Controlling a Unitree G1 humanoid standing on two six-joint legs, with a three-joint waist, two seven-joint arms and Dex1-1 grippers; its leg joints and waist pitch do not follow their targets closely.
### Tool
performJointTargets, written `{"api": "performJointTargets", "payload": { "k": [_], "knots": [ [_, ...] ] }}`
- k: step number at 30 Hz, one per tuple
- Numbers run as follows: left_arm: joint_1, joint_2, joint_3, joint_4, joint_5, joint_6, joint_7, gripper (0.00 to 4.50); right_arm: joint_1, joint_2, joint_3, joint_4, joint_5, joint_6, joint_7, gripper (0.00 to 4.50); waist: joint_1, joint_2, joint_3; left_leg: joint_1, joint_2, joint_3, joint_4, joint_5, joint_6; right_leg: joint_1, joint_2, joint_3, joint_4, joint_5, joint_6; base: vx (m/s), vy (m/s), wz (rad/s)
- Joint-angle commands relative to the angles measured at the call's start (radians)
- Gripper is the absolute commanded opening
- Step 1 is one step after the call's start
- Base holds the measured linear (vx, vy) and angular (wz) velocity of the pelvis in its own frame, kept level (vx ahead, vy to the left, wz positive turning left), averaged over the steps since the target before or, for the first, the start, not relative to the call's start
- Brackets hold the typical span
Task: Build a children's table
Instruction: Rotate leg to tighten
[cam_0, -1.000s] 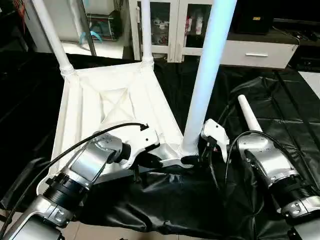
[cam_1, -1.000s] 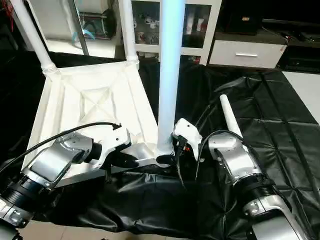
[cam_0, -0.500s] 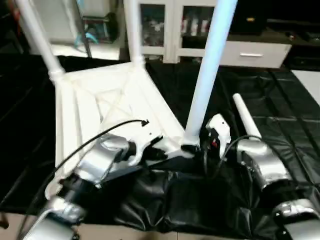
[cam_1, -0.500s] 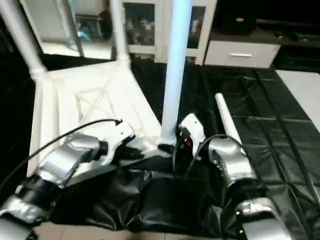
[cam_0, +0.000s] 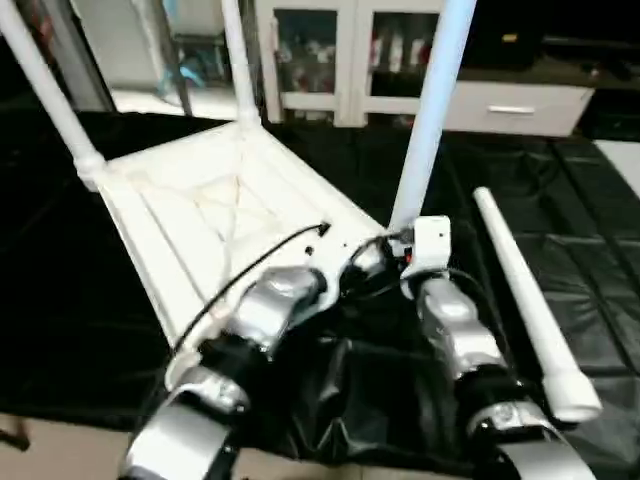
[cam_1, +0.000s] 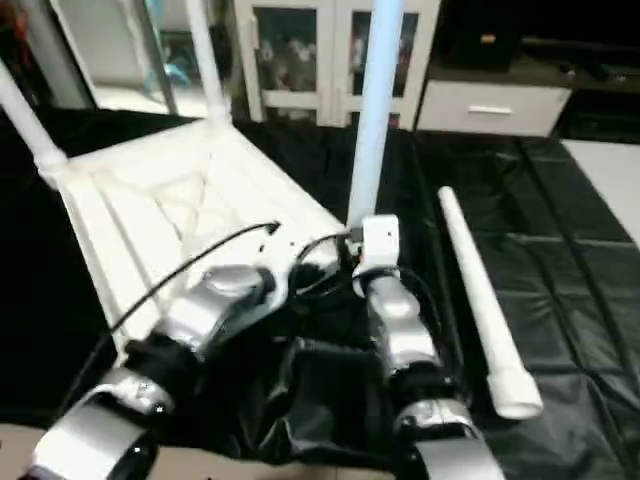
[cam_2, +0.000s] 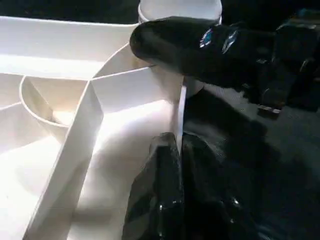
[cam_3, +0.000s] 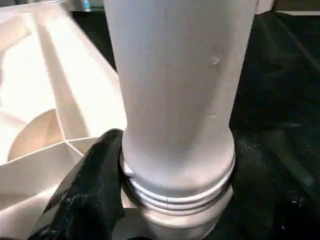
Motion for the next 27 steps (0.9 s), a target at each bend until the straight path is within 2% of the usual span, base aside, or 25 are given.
{"api": "performJointTargets", "payload": {
  "k": [1, 4, 6, 8, 9, 10, 11, 12, 13, 14, 15, 16, 17, 18, 19, 20, 21, 22, 25, 26, 27],
  "knots": [
    [0.000, 0.004, 0.100, 0.078, 0.001, -0.053, 0.218, 0.00, 0.009, 0.092, 0.081, -0.013, -0.016, -0.051, 0.035, 2.69, -0.005, -0.021, -0.048, 0.007, 0.052, -0.028, -0.085, -0.255, 0.045, 0.028, -0.055, 0.039, -0.078, -0.341, -0.176, 0.000, 0.000, 0.00],
    [-0.009, 0.007, 0.102, 0.099, -0.001, -0.069, 0.220, 0.00, 0.013, 0.095, 0.085, -0.022, -0.018, -0.066, 0.049, 2.69, -0.002, -0.022, -0.051, 0.000, 0.051, -0.026, -0.082, -0.212, 0.072, 0.034, -0.058, 0.039, -0.071, -0.293, -0.190, 0.000, 0.000, 0.00],
    [-0.016, 0.013, 0.103, 0.116, -0.001, -0.084, 0.219, 0.00, 0.016, 0.096, 0.080, -0.030, -0.019, -0.070, 0.047, 2.69, 0.000, -0.019, -0.050, 0.002, 0.050, -0.025, -0.082, -0.215, 0.077, 0.032, -0.059, 0.039, -0.076, -0.319, -0.185, 0.000, 0.000, 0.00],
    [-0.017, 0.020, 0.100, 0.120, 0.003, -0.087, 0.207, 0.00, 0.024, 0.092, 0.074, -0.055, -0.001, -0.068, 0.067, 2.69, 0.001, -0.021, -0.047, 0.003, 0.051, -0.025, -0.084, -0.232, 0.074, 0.031, -0.060, 0.039, -0.081, -0.357, -0.176, 0.000, 0.000, 0.00],
    [-0.013, 0.032, 0.089, 0.113, 0.009, -0.080, 0.172, 0.00, 0.038, 0.076, 0.074, -0.103, 0.018, -0.052, 0.100, 3.25, 0.002, -0.020, -0.047, 0.004, 0.052, -0.026, -0.085, -0.243, 0.069, 0.030, -0.059, 0.039, -0.083, -0.377, -0.170, 0.000, 0.000, 0.00],
    [-0.011, 0.035, 0.086, 0.110, 0.011, -0.077, 0.162, 0.00, 0.041, 0.072, 0.075, -0.114, 0.018, -0.046, 0.106, 3.25, 0.002, -0.020, -0.046, 0.004, 0.053, -0.026, -0.086, -0.249, 0.065, 0.030, -0.059, 0.039, -0.083, -0.382, -0.164, 0.000, 0.000, 0.00],
    [-0.001, 0.046, 0.076, 0.094, 0.015, -0.066, 0.132, 0.00, 0.051, 0.057, 0.079, -0.149, 0.024, -0.029, 0.135, 3.39, 0.001, -0.018, -0.045, 0.001, 0.053, -0.028, -0.088, -0.256, 0.067, 0.032, -0.059, 0.039, -0.083, -0.383, -0.158, 0.000, 0.000, 0.00],
    [0.004, 0.050, 0.073, 0.086, 0.016, -0.060, 0.119, 0.00, 0.055, 0.051, 0.082, -0.165, 0.027, -0.023, 0.150, 3.39, -0.011, -0.022, -0.045, -0.019, 0.051, -0.036, -0.093, -0.261, 0.067, 0.046, -0.059, 0.035, -0.077, -0.383, -0.138, -0.021, -0.006, -0.24],
    [0.025, 0.073, 0.052, 0.045, 0.019, -0.028, 0.064, 0.00, 0.064, 0.014, 0.088, -0.213, 0.053, 0.023, 0.225, 3.65, -0.028, -0.011, -0.044, -0.036, 0.052, -0.048, -0.101, -0.259, 0.051, 0.060, -0.061, 0.026, -0.074, -0.410, -0.117, -0.021, -0.006, -0.24],
    [0.037, 0.086, 0.041, 0.023, 0.020, -0.011, 0.033, 0.00, 0.069, -0.006, 0.091, -0.239, 0.068, 0.049, 0.266, 3.74, -0.033, -0.013, -0.046, -0.034, 0.054, -0.051, -0.102, -0.268, 0.051, 0.061, -0.059, 0.025, -0.077, -0.409, -0.111, -0.009, -0.007, -0.25],
    [0.051, 0.100, 0.031, -0.004, 0.020, 0.006, 0.002, 0.00, 0.074, -0.031, 0.095, -0.267, 0.088, 0.083, 0.317, 3.76, -0.034, -0.010, -0.048, -0.020, 0.058, -0.050, -0.097, -0.271, 0.055, 0.050, -0.059, 0.029, -0.077, -0.371, -0.133, 0.000, 0.000, 0.00],
    [0.063, 0.117, 0.020, -0.031, 0.017, 0.020, -0.036, 0.00, 0.077, -0.063, 0.100, -0.296, 0.108, 0.117, 0.376, 3.80, -0.032, -0.015, -0.048, -0.001, 0.059, -0.039, -0.088, -0.277, 0.060, 0.032, -0.057, 0.036, -0.083, -0.339, -0.171, 0.000, 0.000, 0.00],
    [0.073, 0.132, 0.009, -0.053, 0.014, 0.033, -0.070, 0.00, 0.079, -0.094, 0.110, -0.316, 0.122, 0.141, 0.433, 3.92, -0.030, -0.016, -0.047, 0.000, 0.057, -0.036, -0.085, -0.269, 0.064, 0.034, -0.057, 0.037, -0.080, -0.318, -0.191, 0.000, 0.000, 0.00],
    [0.085, 0.150, -0.005, -0.080, 0.011, 0.049, -0.109, 0.00, 0.082, -0.130, 0.121, -0.339, 0.137, 0.163, 0.498, 4.07, -0.027, -0.018, -0.049, -0.012, 0.056, -0.036, -0.086, -0.238, 0.079, 0.048, -0.057, 0.036, -0.070, -0.278, -0.210, 0.000, 0.000, 0.00],
    [0.116, 0.194, -0.041, -0.154, 0.002, 0.092, -0.204, 0.00, 0.087, -0.210, 0.140, -0.381, 0.167, 0.205, 0.623, 4.17, -0.021, -0.009, -0.049, -0.009, 0.060, -0.035, -0.085, -0.216, 0.089, 0.045, -0.059, 0.036, -0.068, -0.260, -0.222, 0.000, 0.000, 0.00],
    [0.125, 0.208, -0.052, -0.176, -0.001, 0.104, -0.232, 0.00, 0.088, -0.233, 0.144, -0.391, 0.175, 0.217, 0.657, 4.21, -0.020, -0.011, -0.051, -0.010, 0.061, -0.037, -0.083, -0.202, 0.093, 0.049, -0.058, 0.035, -0.064, -0.235, -0.230, 0.000, 0.000, 0.00],
    [0.125, 0.208, -0.052, -0.176, -0.001, 0.104, -0.232, 0.00, 0.088, -0.233, 0.144, -0.391, 0.175, 0.217, 0.657, 4.37, -0.021, -0.011, -0.050, -0.012, 0.061, -0.034, -0.082, -0.173, 0.102, 0.047, -0.057, 0.036, -0.060, -0.194, -0.245, 0.000, 0.000, 0.00],
    [0.141, 0.243, -0.081, -0.220, -0.005, 0.120, -0.292, 0.00, 0.092, -0.291, 0.159, -0.406, 0.169, 0.223, 0.738, 4.37, -0.019, -0.012, -0.051, -0.007, 0.060, -0.033, -0.079, -0.164, 0.098, 0.047, -0.056, 0.034, -0.057, -0.178, -0.258, 0.000, 0.000, 0.00],
    [0.165, 0.304, -0.133, -0.296, -0.020, 0.158, -0.392, 0.00, 0.098, -0.402, 0.184, -0.418, 0.158, 0.241, 0.890, 4.45, -0.016, -0.013, -0.049, -0.007, 0.061, -0.030, -0.077, -0.165, 0.103, 0.047, -0.057, 0.036, -0.055, -0.177, -0.275, 0.000, 0.000, 0.00],
    [0.170, 0.318, -0.147, -0.314, -0.023, 0.163, -0.416, 0.00, 0.098, -0.427, 0.190, -0.419, 0.160, 0.251, 0.926, 4.45, -0.014, -0.018, -0.050, -0.007, 0.062, -0.031, -0.077, -0.165, 0.105, 0.048, -0.058, 0.035, -0.055, -0.180, -0.276, 0.000, 0.000, 0.00],
    [0.175, 0.336, -0.165, -0.335, -0.024, 0.164, -0.449, 0.00, 0.098, -0.457, 0.200, -0.419, 0.162, 0.261, 0.970, 4.45, -0.008, -0.016, -0.049, -0.004, 0.063, -0.030, -0.077, -0.162, 0.105, 0.047, -0.058, 0.036, -0.054, -0.188, -0.276, 0.000, 0.000, 0.00]
  ]
}}
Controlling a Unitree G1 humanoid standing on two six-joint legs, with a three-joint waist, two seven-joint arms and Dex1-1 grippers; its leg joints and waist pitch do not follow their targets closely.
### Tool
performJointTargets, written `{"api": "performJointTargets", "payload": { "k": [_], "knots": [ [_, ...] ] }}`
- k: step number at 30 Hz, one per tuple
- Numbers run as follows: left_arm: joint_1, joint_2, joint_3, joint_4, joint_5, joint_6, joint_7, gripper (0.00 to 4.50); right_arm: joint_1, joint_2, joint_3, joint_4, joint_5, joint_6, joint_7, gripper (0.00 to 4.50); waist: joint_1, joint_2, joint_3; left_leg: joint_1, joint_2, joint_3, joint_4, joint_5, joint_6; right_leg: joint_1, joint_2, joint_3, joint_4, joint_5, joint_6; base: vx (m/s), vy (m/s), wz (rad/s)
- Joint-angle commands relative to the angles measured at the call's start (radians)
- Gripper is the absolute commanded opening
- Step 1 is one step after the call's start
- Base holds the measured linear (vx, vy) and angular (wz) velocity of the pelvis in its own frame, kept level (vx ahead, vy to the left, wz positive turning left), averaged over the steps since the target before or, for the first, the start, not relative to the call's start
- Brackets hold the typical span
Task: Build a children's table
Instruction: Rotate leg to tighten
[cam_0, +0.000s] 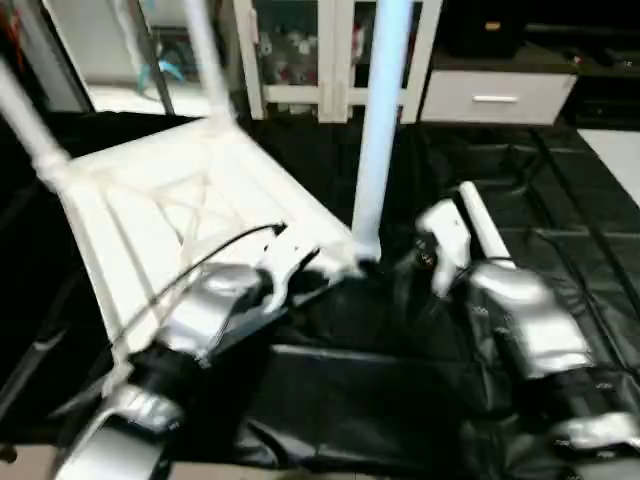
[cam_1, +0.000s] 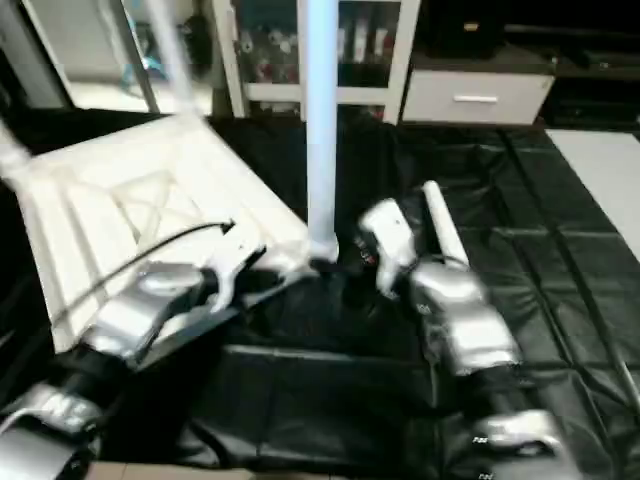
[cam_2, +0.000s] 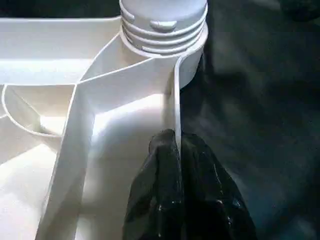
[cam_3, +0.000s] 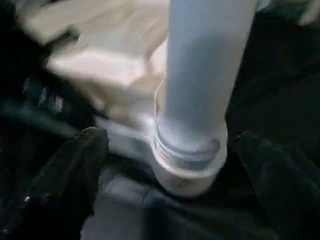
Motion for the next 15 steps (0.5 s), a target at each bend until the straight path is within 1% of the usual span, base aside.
{"api": "performJointTargets", "payload": {
  "k": [1, 2, 3, 5, 6, 9, 12, 13, 15],
  "knots": [
    [0.040, 0.011, -0.086, 0.011, 0.010, 0.041, -0.071, 0.00, 0.006, -0.017, 0.014, -0.025, 0.000, 0.015, 0.062, 4.45, 0.004, -0.011, -0.050, 0.003, 0.060, -0.019, -0.068, -0.166, 0.104, 0.051, -0.061, 0.046, -0.057, -0.203, -0.273, 0.000, 0.000, 0.00],
    [0.050, 0.033, -0.107, -0.022, 0.009, 0.027, -0.124, 0.00, 0.001, -0.042, 0.027, -0.020, -0.004, 0.015, 0.091, 4.45, 0.005, -0.014, -0.050, 0.004, 0.060, -0.018, -0.067, -0.168, 0.101, 0.050, -0.061, 0.047, -0.058, -0.208, -0.272, 0.000, 0.000, 0.00],
    [0.056, 0.050, -0.124, -0.050, 0.006, 0.029, -0.162, 0.00, -0.004, -0.054, 0.038, -0.015, -0.010, 0.014, 0.101, 4.45, 0.009, -0.013, -0.051, 0.006, 0.060, -0.019, -0.068, -0.169, 0.095, 0.051, -0.062, 0.047, -0.056, -0.211, -0.271, 0.000, 0.000, 0.00],
    [0.063, 0.065, -0.138, -0.080, -0.001, 0.039, -0.197, 0.00, -0.010, -0.062, 0.047, -0.009, -0.016, 0.012, 0.110, 4.45, 0.010, -0.013, -0.049, 0.006, 0.061, -0.018, -0.070, -0.165, 0.088, 0.050, -0.060, 0.047, -0.055, -0.213, -0.271, 0.000, 0.000, 0.00],
    [0.064, 0.067, -0.140, -0.084, -0.002, 0.040, -0.202, 0.00, -0.011, -0.063, 0.048, -0.009, -0.017, 0.011, 0.111, 4.45, 0.012, -0.012, -0.050, 0.009, 0.061, -0.017, -0.069, -0.167, 0.081, 0.048, -0.059, 0.048, -0.054, -0.210, -0.272, 0.000, 0.000, 0.00],
    [0.071, 0.102, -0.181, -0.159, -0.018, 0.087, -0.273, 0.00, -0.021, -0.073, 0.093, 0.002, -0.047, -0.005, 0.159, 4.45, 0.017, -0.011, -0.050, 0.010, 0.061, -0.017, -0.070, -0.167, 0.075, 0.049, -0.059, 0.048, -0.051, -0.206, -0.274, 0.000, 0.000, 0.00],
    [0.072, 0.115, -0.193, -0.182, -0.018, 0.104, -0.292, 0.00, -0.018, -0.073, 0.122, 0.000, -0.069, -0.018, 0.183, 4.45, 0.024, -0.011, -0.051, 0.013, 0.060, -0.015, -0.067, -0.158, 0.073, 0.049, -0.058, 0.049, -0.050, -0.191, -0.276, 0.000, 0.000, 0.00],
    [0.072, 0.115, -0.193, -0.183, -0.018, 0.105, -0.292, 0.00, -0.018, -0.073, 0.123, 0.001, -0.070, -0.019, 0.183, 4.45, 0.024, -0.011, -0.050, 0.011, 0.060, -0.016, -0.069, -0.160, 0.071, 0.050, -0.058, 0.049, -0.050, -0.196, -0.276, 0.000, 0.000, 0.00],
    [0.074, 0.114, -0.189, -0.188, -0.017, 0.107, -0.292, 0.00, -0.023, -0.069, 0.136, 0.015, -0.078, -0.030, 0.187, 4.45, 0.024, -0.012, -0.051, 0.011, 0.059, -0.016, -0.068, -0.162, 0.068, 0.051, -0.059, 0.049, -0.050, -0.195, -0.274, 0.000, 0.000, 0.00]
  ]
}}
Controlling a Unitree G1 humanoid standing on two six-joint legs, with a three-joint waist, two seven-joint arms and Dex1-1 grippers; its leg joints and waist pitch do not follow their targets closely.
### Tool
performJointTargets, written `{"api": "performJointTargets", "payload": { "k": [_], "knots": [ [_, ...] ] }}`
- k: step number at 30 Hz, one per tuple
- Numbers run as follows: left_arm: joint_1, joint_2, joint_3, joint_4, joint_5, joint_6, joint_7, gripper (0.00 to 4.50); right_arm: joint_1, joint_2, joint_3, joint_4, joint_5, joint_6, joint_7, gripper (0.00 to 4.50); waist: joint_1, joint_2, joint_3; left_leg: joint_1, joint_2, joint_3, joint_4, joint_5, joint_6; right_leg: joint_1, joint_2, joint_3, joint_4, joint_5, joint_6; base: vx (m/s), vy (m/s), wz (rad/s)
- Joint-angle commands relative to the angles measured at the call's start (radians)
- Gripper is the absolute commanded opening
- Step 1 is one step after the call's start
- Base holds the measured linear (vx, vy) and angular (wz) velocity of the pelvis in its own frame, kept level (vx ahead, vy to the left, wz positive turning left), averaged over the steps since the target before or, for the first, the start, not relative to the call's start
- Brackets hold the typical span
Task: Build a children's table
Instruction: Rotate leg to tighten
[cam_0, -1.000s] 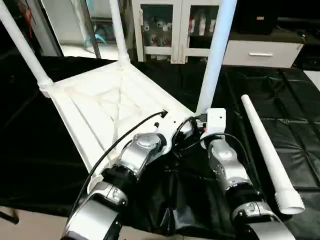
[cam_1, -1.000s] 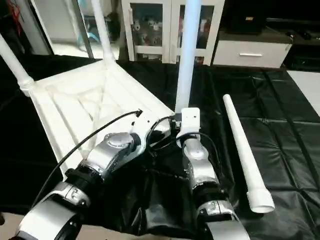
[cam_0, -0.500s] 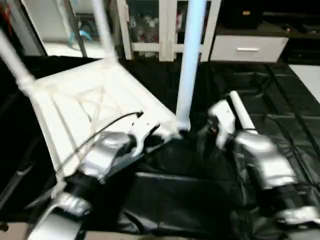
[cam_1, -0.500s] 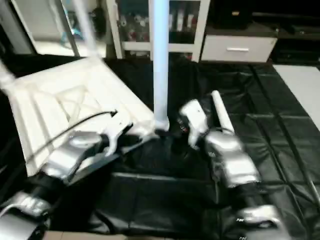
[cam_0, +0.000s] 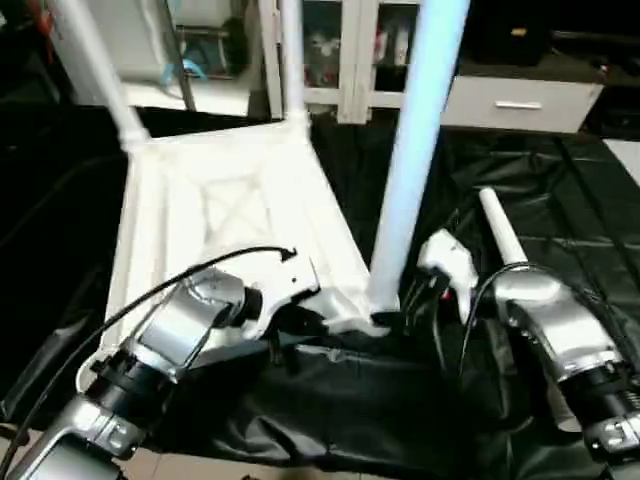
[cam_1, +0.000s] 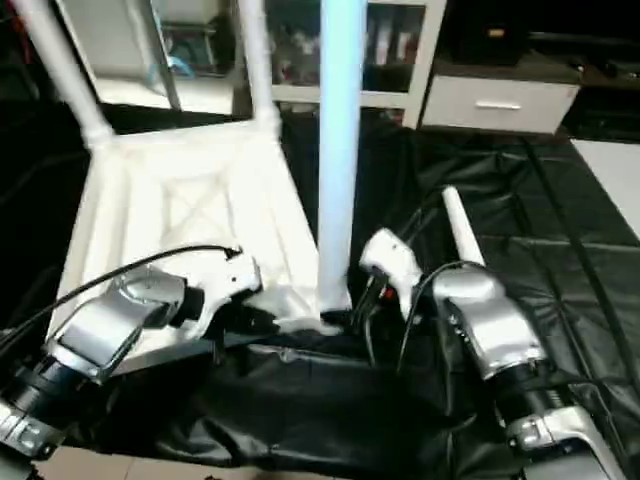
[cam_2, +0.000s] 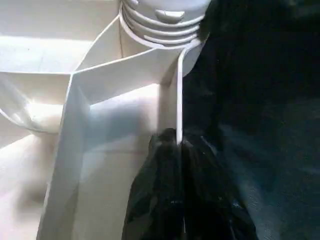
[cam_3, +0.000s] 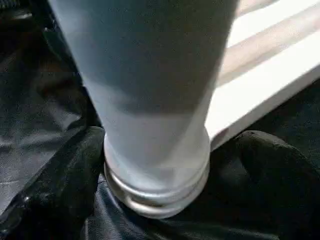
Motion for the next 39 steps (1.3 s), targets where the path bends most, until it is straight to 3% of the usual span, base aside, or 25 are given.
{"api": "performJointTargets", "payload": {
  "k": [1, 3, 14, 18, 20, 28, 32, 34, 35, 38, 39],
  "knots": [
    [0.031, -0.005, -0.074, 0.006, 0.000, 0.023, -0.045, 0.00, -0.020, -0.003, 0.013, 0.017, -0.019, -0.016, 0.005, 4.45, -0.006, -0.010, -0.052, 0.004, 0.059, -0.022, -0.070, -0.162, 0.069, 0.050, -0.057, 0.046, -0.052, -0.199, -0.272, 0.000, 0.000, 0.00],
    [0.030, -0.003, -0.076, 0.000, 0.000, 0.031, -0.045, 0.00, -0.035, 0.008, 0.016, 0.045, -0.026, -0.031, 0.000, 4.45, -0.006, -0.010, -0.052, 0.004, 0.058, -0.022, -0.070, -0.166, 0.067, 0.050, -0.057, 0.045, -0.054, -0.208, -0.270, 0.000, 0.000, 0.00],
    [0.035, 0.004, -0.076, -0.015, 0.002, 0.049, -0.048, 0.00, -0.056, 0.024, 0.016, 0.079, -0.028, -0.050, 0.018, 3.40, -0.009, -0.014, -0.055, 0.002, 0.057, -0.022, -0.065, -0.138, 0.085, 0.053, -0.056, 0.044, -0.048, -0.181, -0.280, 0.000, 0.000, 0.00],
    [0.037, 0.004, -0.077, -0.017, 0.002, 0.051, -0.047, 0.00, -0.057, 0.029, 0.015, 0.088, -0.030, -0.060, 0.019, 3.30, -0.011, -0.013, -0.055, 0.002, 0.057, -0.022, -0.065, -0.145, 0.083, 0.053, -0.056, 0.044, -0.048, -0.192, -0.277, 0.000, 0.000, 0.00],
    [0.038, 0.005, -0.078, -0.019, 0.002, 0.053, -0.048, 0.00, -0.057, 0.033, 0.013, 0.092, -0.028, -0.064, 0.019, 2.95, -0.013, -0.013, -0.055, 0.002, 0.057, -0.023, -0.065, -0.149, 0.081, 0.053, -0.055, 0.044, -0.049, -0.195, -0.277, 0.000, 0.000, 0.00],
    [0.036, -0.001, -0.078, -0.014, 0.002, 0.059, -0.044, 0.00, -0.049, 0.044, 0.005, 0.106, -0.027, -0.075, 0.010, 2.74, -0.017, -0.013, -0.056, 0.002, 0.056, -0.022, -0.063, -0.139, 0.087, 0.054, -0.055, 0.043, -0.046, -0.174, -0.285, 0.000, 0.000, 0.00],
    [0.017, -0.071, -0.020, 0.071, 0.014, 0.025, 0.075, 0.00, -0.076, 0.107, -0.049, 0.189, -0.043, -0.095, -0.166, 2.73, -0.025, -0.013, -0.050, 0.001, 0.054, -0.022, -0.066, -0.191, 0.069, 0.049, -0.056, 0.042, -0.059, -0.267, -0.266, 0.000, 0.000, 0.00],
    [-0.006, -0.134, 0.035, 0.149, 0.016, 0.000, 0.179, 0.00, -0.096, 0.159, -0.097, 0.253, -0.041, -0.090, -0.307, 2.73, -0.033, -0.018, -0.048, 0.005, 0.051, -0.028, -0.069, -0.252, 0.032, 0.048, -0.058, 0.039, -0.072, -0.392, -0.223, 0.000, 0.000, 0.00],
    [-0.019, -0.166, 0.064, 0.189, 0.016, -0.010, 0.236, 0.00, -0.102, 0.184, -0.118, 0.277, -0.040, -0.094, -0.375, 2.72, -0.038, -0.016, -0.048, 0.000, 0.050, -0.031, -0.071, -0.264, 0.022, 0.050, -0.057, 0.037, -0.073, -0.417, -0.205, 0.000, 0.000, 0.00],
    [-0.050, -0.231, 0.127, 0.269, 0.003, -0.020, 0.348, 0.00, -0.106, 0.240, -0.161, 0.309, -0.032, -0.085, -0.520, 2.72, -0.044, -0.017, -0.050, 0.009, 0.048, -0.031, -0.069, -0.292, 0.009, 0.041, -0.058, 0.036, -0.083, -0.448, -0.182, 0.000, 0.000, 0.00],
    [-0.064, -0.253, 0.151, 0.300, -0.001, -0.023, 0.393, 0.00, -0.107, 0.258, -0.171, 0.319, -0.036, -0.086, -0.573, 2.72, -0.046, -0.020, -0.052, 0.004, 0.050, -0.033, -0.072, -0.284, 0.017, 0.044, -0.056, 0.036, -0.079, -0.414, -0.184, 0.000, 0.000, 0.00]
  ]
}}
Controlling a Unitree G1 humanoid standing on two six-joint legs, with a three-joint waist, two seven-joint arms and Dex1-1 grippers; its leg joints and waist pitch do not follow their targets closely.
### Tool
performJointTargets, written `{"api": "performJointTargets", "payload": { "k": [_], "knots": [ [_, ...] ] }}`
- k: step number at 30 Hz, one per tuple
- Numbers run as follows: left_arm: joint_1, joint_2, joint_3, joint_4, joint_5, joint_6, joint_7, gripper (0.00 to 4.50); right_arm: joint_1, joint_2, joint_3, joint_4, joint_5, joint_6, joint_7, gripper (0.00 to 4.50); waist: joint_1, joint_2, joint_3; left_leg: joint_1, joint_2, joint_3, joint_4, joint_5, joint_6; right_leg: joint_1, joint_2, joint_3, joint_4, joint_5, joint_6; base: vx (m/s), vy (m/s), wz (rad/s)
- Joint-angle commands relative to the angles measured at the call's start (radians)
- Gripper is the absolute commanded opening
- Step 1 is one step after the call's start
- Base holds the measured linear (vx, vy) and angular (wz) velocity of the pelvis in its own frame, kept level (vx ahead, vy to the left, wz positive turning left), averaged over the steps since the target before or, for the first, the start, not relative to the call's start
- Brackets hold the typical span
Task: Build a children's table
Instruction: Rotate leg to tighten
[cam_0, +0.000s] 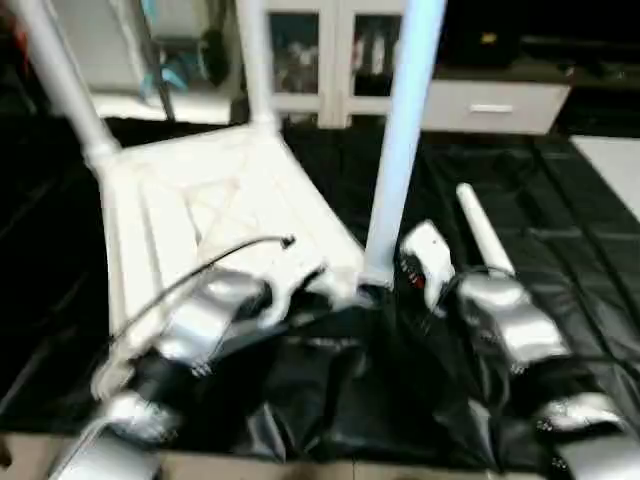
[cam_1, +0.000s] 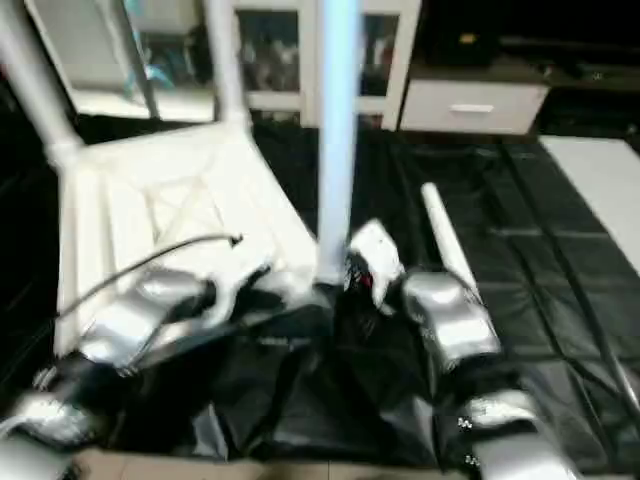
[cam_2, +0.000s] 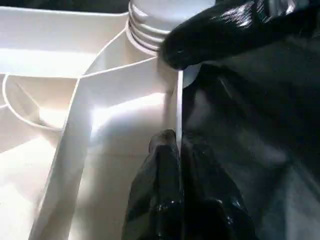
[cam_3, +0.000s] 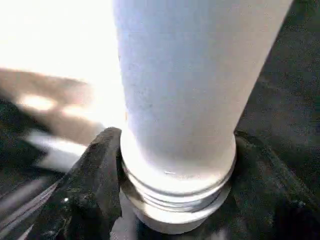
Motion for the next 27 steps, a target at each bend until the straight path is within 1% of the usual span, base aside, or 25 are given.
{"api": "performJointTargets", "payload": {
  "k": [1, 2, 3, 4, 5, 6, 7, 8, 9, 10, 12, 13, 14, 16, 17, 18, 19, 20, 21, 22, 23, 25, 26, 27],
  "knots": [
    [-0.003, -0.018, 0.019, 0.061, -0.014, 0.007, 0.063, 0.00, -0.023, 0.016, -0.031, 0.017, -0.009, 0.000, -0.103, 2.72, 0.002, -0.011, -0.049, 0.004, 0.046, -0.029, -0.081, -0.290, 0.024, 0.035, -0.056, 0.036, -0.083, -0.415, -0.185, 0.000, 0.000, 0.00],
    [-0.011, -0.029, 0.030, 0.079, -0.015, 0.000, 0.090, 0.00, -0.023, 0.027, -0.034, 0.022, -0.014, -0.002, -0.133, 2.72, 0.001, -0.012, -0.051, 0.005, 0.048, -0.029, -0.082, -0.294, 0.026, 0.036, -0.055, 0.035, -0.081, -0.411, -0.186, 0.000, 0.000, 0.00],
    [-0.025, -0.047, 0.050, 0.110, -0.017, -0.012, 0.137, 0.00, -0.023, 0.045, -0.039, 0.032, -0.022, -0.005, -0.186, 2.72, 0.001, -0.012, -0.051, 0.001, 0.046, -0.028, -0.081, -0.279, 0.033, 0.035, -0.054, 0.037, -0.081, -0.390, -0.190, 0.000, 0.000, 0.00],
    [-0.046, -0.073, 0.071, 0.160, -0.011, -0.038, 0.205, 0.00, -0.024, 0.084, -0.045, 0.052, -0.039, -0.012, -0.279, 2.72, 0.000, -0.009, -0.052, 0.003, 0.048, -0.029, -0.082, -0.281, 0.031, 0.036, -0.054, 0.036, -0.079, -0.381, -0.195, 0.000, 0.000, 0.00],
    [-0.066, -0.101, 0.093, 0.212, -0.005, -0.076, 0.273, 0.00, -0.029, 0.135, -0.057, 0.076, -0.048, -0.024, -0.377, 2.72, -0.001, -0.010, -0.052, 0.002, 0.045, -0.027, -0.081, -0.275, 0.032, 0.034, -0.053, 0.036, -0.080, -0.377, -0.195, 0.000, 0.000, 0.00],
    [-0.078, -0.121, 0.104, 0.248, 0.003, -0.108, 0.323, 0.00, -0.035, 0.179, -0.068, 0.093, -0.051, -0.030, -0.454, 2.72, -0.004, -0.005, -0.052, 0.000, 0.043, -0.027, -0.081, -0.271, 0.028, 0.032, -0.053, 0.037, -0.081, -0.367, -0.198, 0.000, 0.000, 0.00],
    [-0.078, -0.121, 0.104, 0.248, 0.003, -0.108, 0.323, 0.00, -0.035, 0.179, -0.068, 0.093, -0.051, -0.030, -0.454, 2.72, -0.005, -0.009, -0.054, 0.004, 0.044, -0.028, -0.083, -0.277, 0.020, 0.035, -0.054, 0.036, -0.081, -0.368, -0.195, 0.000, 0.000, 0.00],
    [-0.087, -0.137, 0.115, 0.277, 0.012, -0.141, 0.376, 0.00, -0.040, 0.216, -0.077, 0.105, -0.049, -0.029, -0.508, 2.72, -0.001, -0.004, -0.054, 0.005, 0.045, -0.030, -0.083, -0.277, 0.022, 0.036, -0.055, 0.036, -0.079, -0.365, -0.194, 0.000, 0.000, 0.00],
    [-0.087, -0.137, 0.115, 0.277, 0.012, -0.141, 0.376, 0.00, -0.040, 0.216, -0.077, 0.105, -0.049, -0.029, -0.508, 2.72, -0.004, -0.006, -0.052, 0.006, 0.045, -0.026, -0.083, -0.290, 0.027, 0.030, -0.054, 0.038, -0.083, -0.370, -0.192, 0.000, 0.000, 0.00],
    [-0.095, -0.151, 0.122, 0.306, 0.022, -0.168, 0.415, 0.00, -0.046, 0.254, -0.086, 0.113, -0.049, -0.035, -0.559, 2.72, -0.003, -0.006, -0.053, 0.003, 0.045, -0.028, -0.084, -0.290, 0.029, 0.034, -0.055, 0.037, -0.082, -0.376, -0.187, 0.000, 0.000, 0.00],
    [-0.107, -0.170, 0.135, 0.347, 0.033, -0.204, 0.465, 0.00, -0.053, 0.317, -0.097, 0.115, -0.044, -0.032, -0.629, 2.72, -0.003, -0.005, -0.053, 0.004, 0.046, -0.028, -0.086, -0.282, 0.028, 0.032, -0.055, 0.039, -0.082, -0.368, -0.184, 0.000, 0.000, 0.00],
    [-0.110, -0.175, 0.140, 0.356, 0.035, -0.213, 0.478, 0.00, -0.054, 0.327, -0.084, 0.112, -0.060, -0.039, -0.646, 2.72, -0.003, -0.013, -0.054, 0.002, 0.046, -0.028, -0.087, -0.280, 0.028, 0.034, -0.054, 0.038, -0.081, -0.366, -0.180, 0.000, 0.000, 0.00],
    [-0.110, -0.175, 0.141, 0.357, 0.036, -0.216, 0.482, 0.00, -0.054, 0.329, -0.071, 0.111, -0.072, -0.046, -0.646, 2.72, -0.002, -0.010, -0.054, 0.001, 0.046, -0.029, -0.087, -0.279, 0.029, 0.035, -0.055, 0.038, -0.078, -0.363, -0.179, 0.000, 0.000, 0.00],
    [-0.113, -0.173, 0.142, 0.364, 0.034, -0.222, 0.486, 0.00, -0.054, 0.328, -0.063, 0.112, -0.081, -0.054, -0.648, 2.72, -0.011, -0.009, -0.055, -0.013, 0.044, -0.033, -0.089, -0.270, 0.034, 0.044, -0.056, 0.037, -0.073, -0.338, -0.173, 0.000, 0.000, 0.00],
    [-0.114, -0.167, 0.142, 0.365, 0.033, -0.225, 0.483, 0.00, -0.050, 0.323, -0.062, 0.101, -0.076, -0.070, -0.626, 2.72, -0.018, -0.010, -0.059, -0.025, 0.045, -0.039, -0.090, -0.238, 0.037, 0.057, -0.059, 0.033, -0.067, -0.314, -0.166, 0.000, 0.000, 0.00],
    [-0.122, -0.163, 0.142, 0.387, 0.034, -0.240, 0.477, 0.00, -0.043, 0.328, -0.072, 0.080, -0.048, -0.093, -0.549, 2.83, -0.020, -0.010, -0.061, -0.015, 0.046, -0.032, -0.084, -0.226, 0.052, 0.046, -0.059, 0.036, -0.070, -0.277, -0.182, 0.000, 0.000, 0.00],
    [-0.122, -0.162, 0.141, 0.388, 0.034, -0.240, 0.476, 0.00, -0.042, 0.328, -0.072, 0.077, -0.048, -0.095, -0.547, 2.94, -0.020, -0.011, -0.061, -0.012, 0.045, -0.028, -0.079, -0.212, 0.074, 0.044, -0.059, 0.038, -0.068, -0.242, -0.207, 0.000, 0.000, 0.00],
    [-0.122, -0.157, 0.141, 0.390, 0.034, -0.243, 0.467, 0.00, -0.036, 0.323, -0.073, 0.055, -0.047, -0.105, -0.535, 3.03, -0.018, -0.011, -0.062, -0.014, 0.045, -0.027, -0.078, -0.195, 0.083, 0.046, -0.060, 0.039, -0.066, -0.224, -0.217, 0.000, 0.000, 0.00],
    [-0.125, -0.154, 0.140, 0.398, 0.034, -0.251, 0.464, 0.00, -0.032, 0.319, -0.072, 0.041, -0.049, -0.114, -0.538, 3.03, -0.012, -0.010, -0.062, -0.015, 0.046, -0.025, -0.076, -0.139, 0.108, 0.048, -0.060, 0.038, -0.060, -0.172, -0.238, 0.000, 0.000, 0.00],
    [-0.122, -0.148, 0.137, 0.395, 0.035, -0.250, 0.451, 0.00, -0.027, 0.311, -0.070, 0.023, -0.049, -0.111, -0.535, 3.10, -0.012, -0.010, -0.062, -0.015, 0.046, -0.025, -0.076, -0.139, 0.108, 0.048, -0.060, 0.038, -0.060, -0.172, -0.238, 0.000, 0.000, 0.00],
    [-0.121, -0.147, 0.136, 0.395, 0.035, -0.250, 0.447, 0.00, -0.025, 0.309, -0.070, 0.017, -0.049, -0.111, -0.534, 3.17, -0.008, -0.009, -0.061, -0.012, 0.047, -0.023, -0.076, -0.124, 0.118, 0.047, -0.058, 0.037, -0.059, -0.158, -0.245, 0.000, 0.000, 0.00],
    [-0.119, -0.139, 0.132, 0.394, 0.038, -0.254, 0.431, 0.00, -0.018, 0.299, -0.072, -0.009, -0.048, -0.104, -0.526, 3.36, -0.008, -0.009, -0.058, -0.012, 0.048, -0.023, -0.079, -0.150, 0.114, 0.048, -0.058, 0.037, -0.062, -0.198, -0.242, 0.000, 0.000, 0.00],
    [-0.103, -0.117, 0.114, 0.374, 0.043, -0.239, 0.367, 0.00, -0.001, 0.265, -0.077, -0.068, -0.028, -0.068, -0.471, 3.41, -0.007, -0.009, -0.056, -0.009, 0.048, -0.023, -0.080, -0.174, 0.106, 0.047, -0.058, 0.037, -0.067, -0.233, -0.235, 0.000, 0.000, 0.00],
    [-0.092, -0.104, 0.103, 0.357, 0.046, -0.228, 0.326, 0.00, 0.009, 0.241, -0.076, -0.101, -0.015, -0.044, -0.428, 3.50, -0.005, -0.005, -0.056, -0.009, 0.048, -0.024, -0.081, -0.179, 0.104, 0.048, -0.058, 0.038, -0.067, -0.242, -0.230, 0.000, 0.000, 0.00]
  ]
}}
